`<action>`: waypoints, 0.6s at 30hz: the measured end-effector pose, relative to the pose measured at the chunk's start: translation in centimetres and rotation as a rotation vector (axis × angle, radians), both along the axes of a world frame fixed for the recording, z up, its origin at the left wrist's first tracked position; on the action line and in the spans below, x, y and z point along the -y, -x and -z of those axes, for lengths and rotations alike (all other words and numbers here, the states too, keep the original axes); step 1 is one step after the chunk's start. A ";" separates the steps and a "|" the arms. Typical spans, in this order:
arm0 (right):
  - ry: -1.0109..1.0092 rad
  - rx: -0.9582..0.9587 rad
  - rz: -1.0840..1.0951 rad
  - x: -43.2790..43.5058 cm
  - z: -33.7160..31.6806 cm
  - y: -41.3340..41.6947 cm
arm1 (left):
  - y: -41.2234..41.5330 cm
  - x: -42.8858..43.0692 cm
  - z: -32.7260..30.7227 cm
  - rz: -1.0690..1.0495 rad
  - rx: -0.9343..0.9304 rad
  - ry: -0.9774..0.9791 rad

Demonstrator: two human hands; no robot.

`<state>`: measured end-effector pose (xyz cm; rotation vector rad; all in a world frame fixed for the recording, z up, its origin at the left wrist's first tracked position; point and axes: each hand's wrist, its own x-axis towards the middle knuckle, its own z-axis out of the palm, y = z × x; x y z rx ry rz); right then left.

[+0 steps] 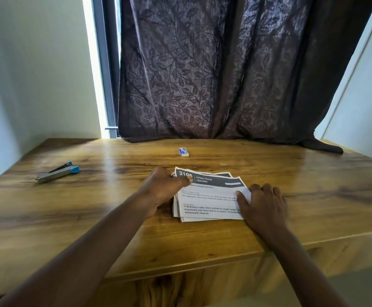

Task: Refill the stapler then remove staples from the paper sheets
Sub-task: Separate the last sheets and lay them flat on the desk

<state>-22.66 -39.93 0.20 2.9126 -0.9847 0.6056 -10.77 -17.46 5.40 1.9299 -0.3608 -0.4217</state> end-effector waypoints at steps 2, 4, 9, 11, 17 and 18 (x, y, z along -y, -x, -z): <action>0.009 0.001 -0.003 -0.1 0.0 0.1 | -0.1 0.4 0.1 -0.026 -0.101 0.112; 0.000 0.013 -0.016 0.0 0.1 0.2 | 0.2 0.8 0.6 -0.035 -0.144 0.162; -0.522 0.327 -0.248 1.5 -0.2 0.2 | 1.1 0.2 1.8 -0.003 0.052 0.291; -0.897 0.520 -0.424 1.7 -1.1 0.8 | 0.6 -0.3 1.7 0.021 0.155 0.371; -1.071 0.726 -0.613 0.7 -2.2 1.2 | 0.6 -1.0 0.7 0.113 0.406 0.417; -1.063 0.731 -0.603 0.4 -1.9 1.1 | 0.4 -1.1 1.0 0.105 0.420 0.390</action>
